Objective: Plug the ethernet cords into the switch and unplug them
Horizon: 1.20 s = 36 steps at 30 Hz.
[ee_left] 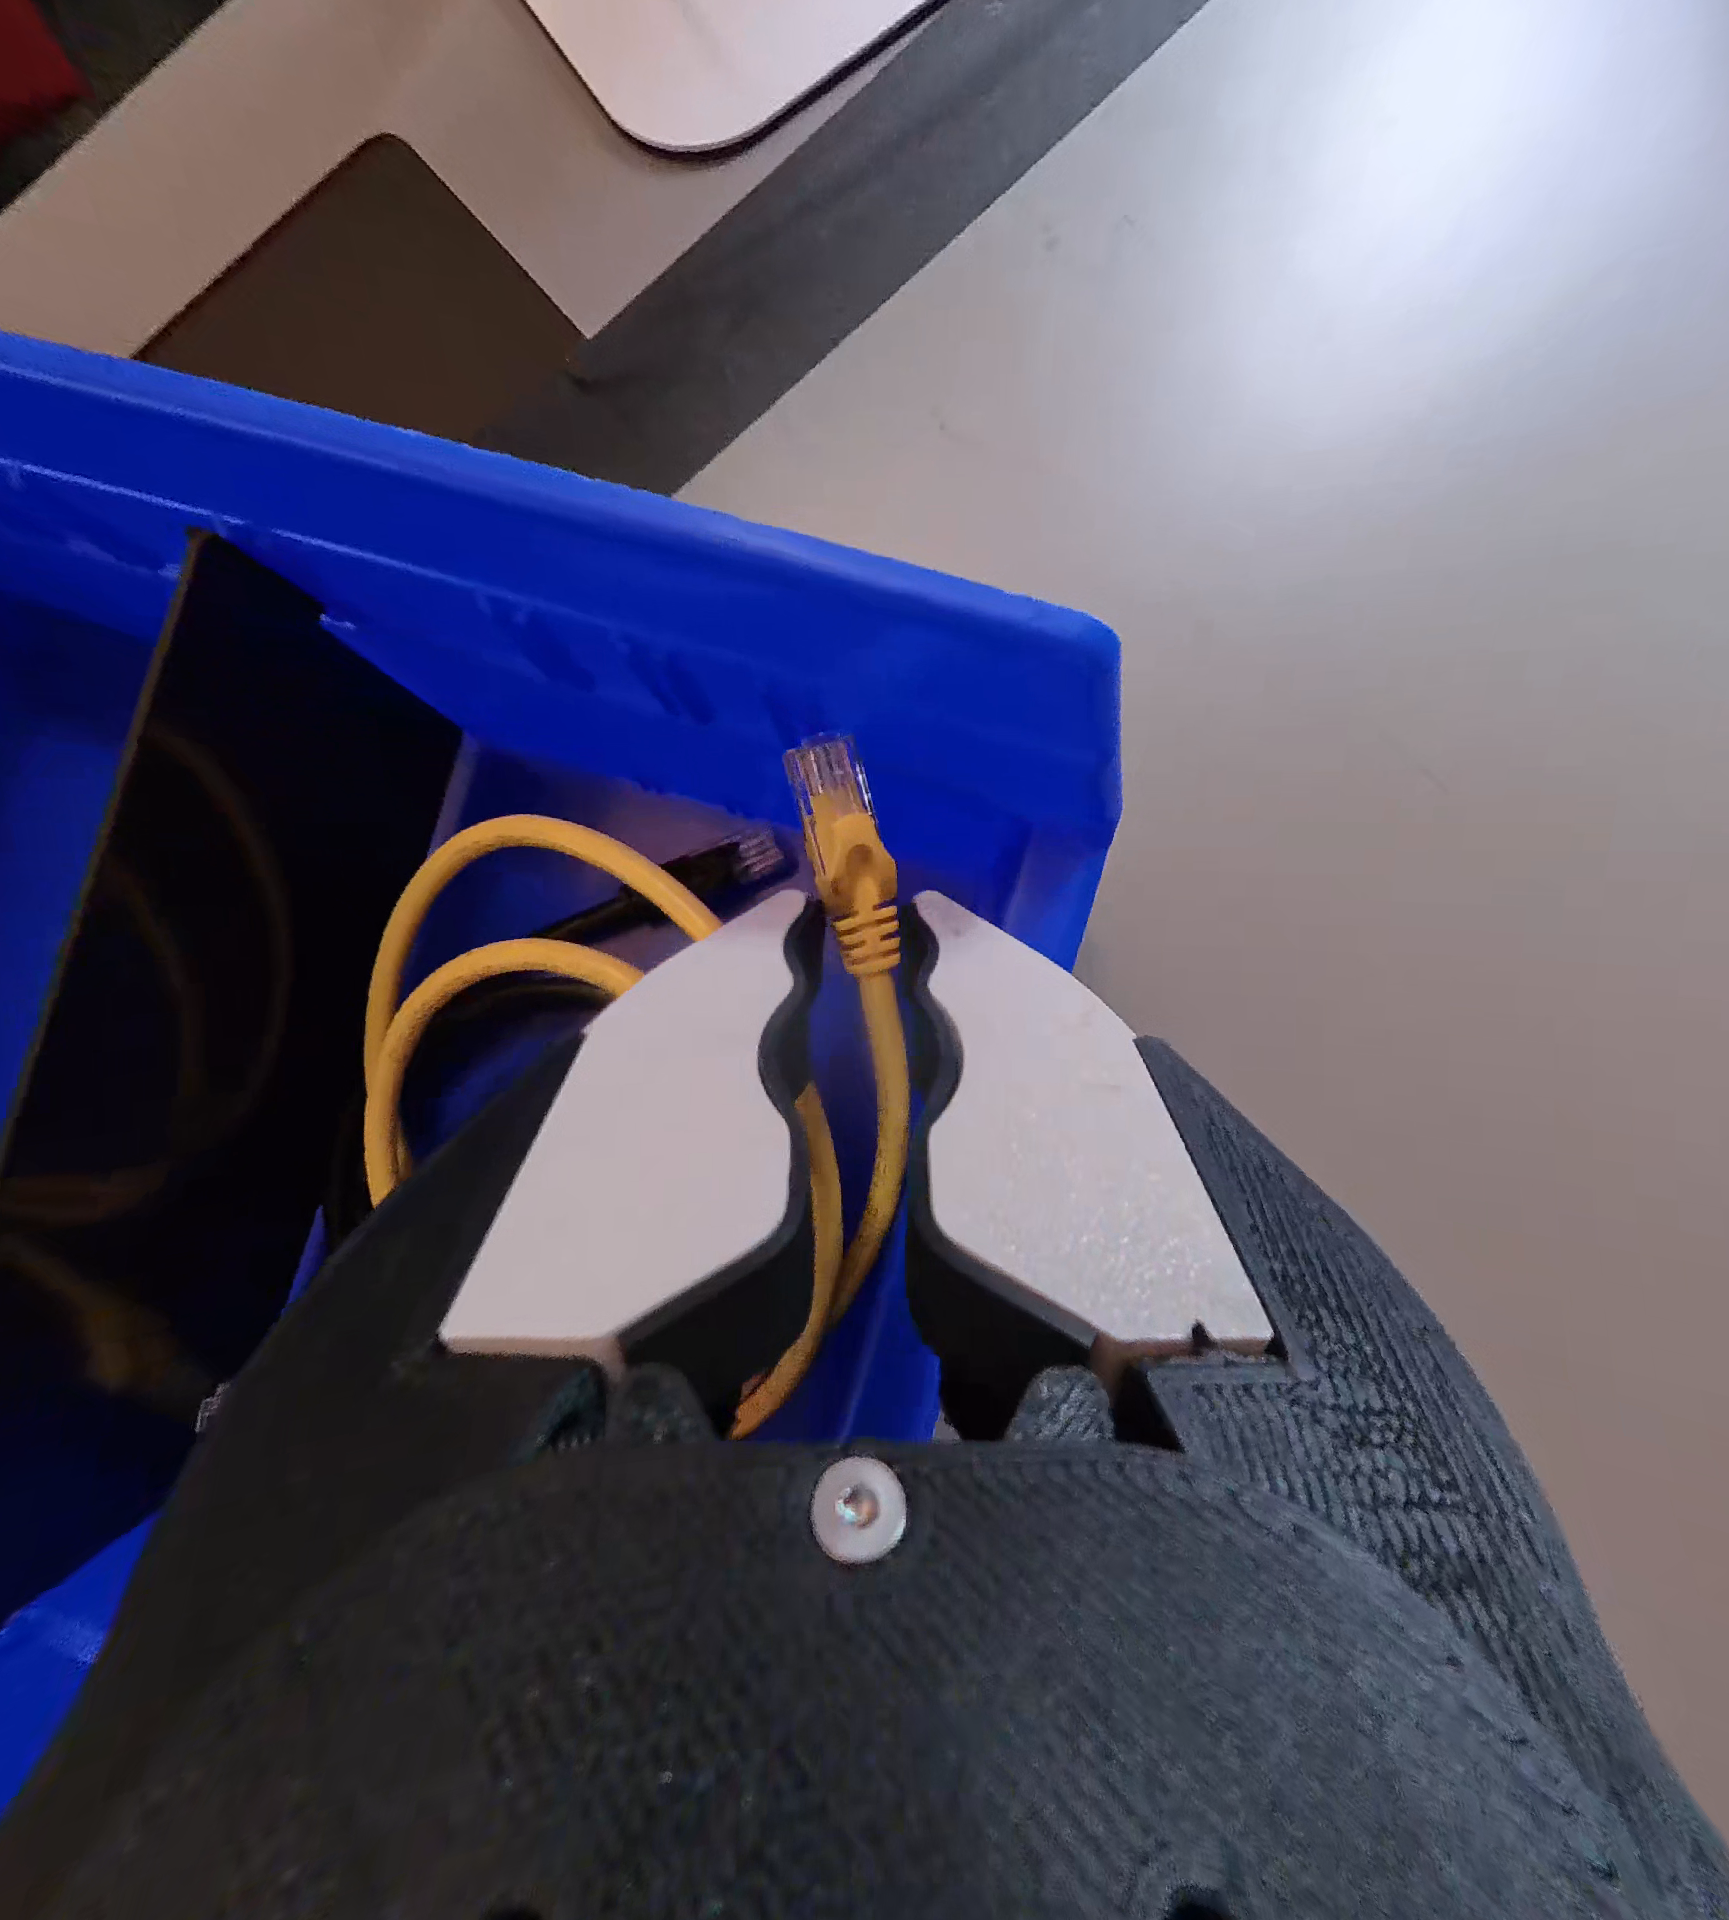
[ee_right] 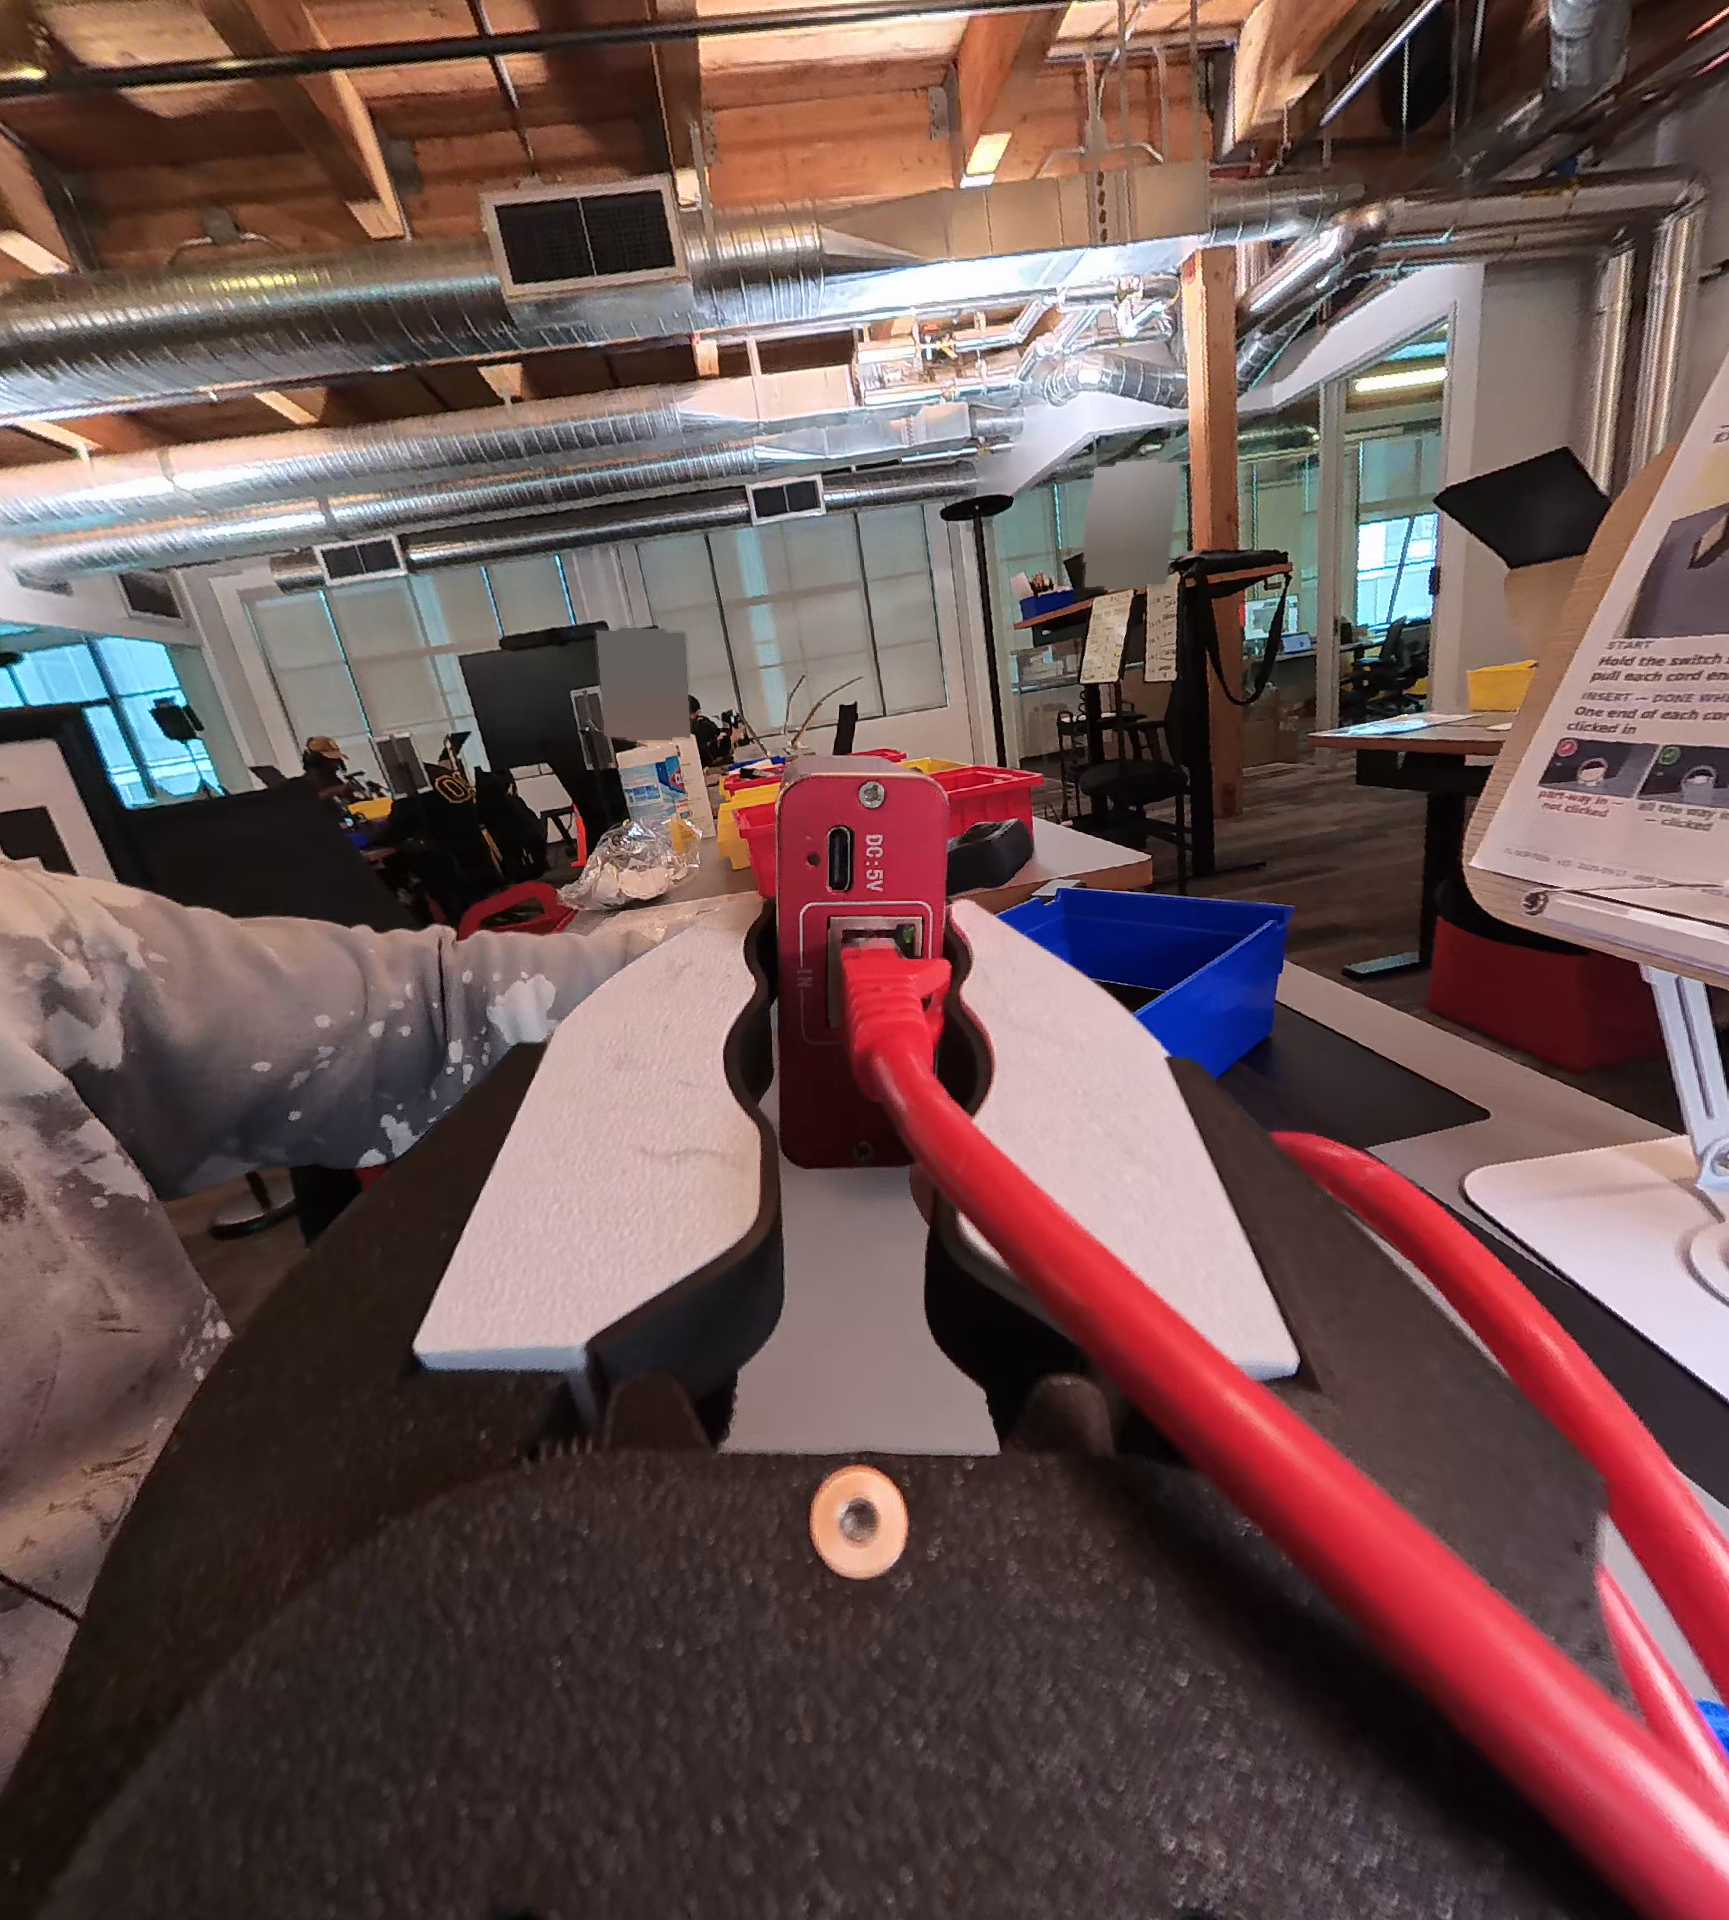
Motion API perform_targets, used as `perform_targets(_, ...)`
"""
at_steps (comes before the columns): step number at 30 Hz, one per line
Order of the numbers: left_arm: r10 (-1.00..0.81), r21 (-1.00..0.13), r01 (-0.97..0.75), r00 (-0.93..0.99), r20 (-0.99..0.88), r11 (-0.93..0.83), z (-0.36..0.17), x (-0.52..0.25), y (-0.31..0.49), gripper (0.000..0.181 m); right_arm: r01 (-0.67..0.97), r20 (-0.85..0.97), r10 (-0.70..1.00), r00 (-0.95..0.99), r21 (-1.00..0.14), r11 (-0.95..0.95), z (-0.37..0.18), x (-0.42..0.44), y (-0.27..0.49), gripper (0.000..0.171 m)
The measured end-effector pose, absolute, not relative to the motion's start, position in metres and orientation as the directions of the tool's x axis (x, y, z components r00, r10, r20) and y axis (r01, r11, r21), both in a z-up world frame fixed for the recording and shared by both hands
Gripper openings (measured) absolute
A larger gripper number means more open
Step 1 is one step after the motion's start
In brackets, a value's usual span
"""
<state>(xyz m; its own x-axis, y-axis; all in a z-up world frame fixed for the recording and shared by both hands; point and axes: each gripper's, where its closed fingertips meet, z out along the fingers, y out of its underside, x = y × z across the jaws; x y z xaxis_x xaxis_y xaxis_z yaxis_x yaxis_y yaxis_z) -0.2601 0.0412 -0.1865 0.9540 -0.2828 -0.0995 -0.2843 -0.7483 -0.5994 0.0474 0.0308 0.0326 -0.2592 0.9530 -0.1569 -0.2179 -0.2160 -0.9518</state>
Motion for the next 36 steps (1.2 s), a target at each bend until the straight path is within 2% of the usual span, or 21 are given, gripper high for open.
perform_targets(1, -0.282, -0.609, -0.293, 0.952, -0.116, -0.738, -0.186, -0.26, 0.041, 0.014, -0.221, -0.156, 0.954, -0.257, -0.951, -0.215, 0.033, 0.048, 0.031, 0.028)
perform_targets(6, -0.281, -0.675, -0.324, 0.943, -0.177, -0.663, -0.167, -0.259, 0.034, 0.013, -0.222, -0.144, 0.956, -0.254, -0.954, -0.203, 0.035, 0.049, 0.029, 0.028)
perform_targets(11, -0.303, -0.727, -0.306, 0.943, -0.141, -0.614, -0.108, -0.269, 0.013, 0.013, -0.186, -0.095, 0.958, -0.27, -0.971, -0.148, 0.031, 0.048, 0.021, 0.028)
perform_targets(15, -0.385, -0.732, -0.343, 0.915, -0.119, -0.589, -0.05, -0.264, -0.009, 0.012, -0.17, -0.044, 0.941, -0.335, -0.98, -0.107, 0.027, 0.047, 0.006, 0.028)
perform_targets(20, -0.591, -0.731, -0.417, 0.806, -0.024, -0.54, 0.004, -0.194, -0.043, 0.012, -0.186, 0.006, 0.899, -0.438, -0.979, -0.084, 0.027, 0.051, -0.015, 0.028)
perform_targets(24, -0.767, -0.756, -0.417, 0.619, 0.17, -0.504, 0.007, -0.107, -0.077, 0.012, -0.189, 0.047, 0.856, -0.515, -0.98, -0.06, 0.03, 0.058, -0.032, 0.027)
perform_targets(27, -0.842, -0.793, -0.348, 0.409, 0.351, -0.499, 0.001, -0.044, -0.106, 0.012, -0.183, 0.073, 0.82, -0.568, -0.982, -0.039, 0.031, 0.064, -0.046, 0.027)
perform_targets(31, -0.839, -0.815, -0.199, 0.115, 0.532, -0.545, -0.006, 0.018, -0.132, 0.012, -0.159, 0.087, 0.76, -0.644, -0.987, -0.022, 0.03, 0.07, -0.064, 0.027)
perform_targets(36, -0.771, -0.785, -0.066, -0.154, 0.618, -0.616, -0.015, 0.052, -0.145, 0.012, -0.092, 0.072, 0.676, -0.734, -0.996, 0.007, 0.021, 0.075, -0.083, 0.027)
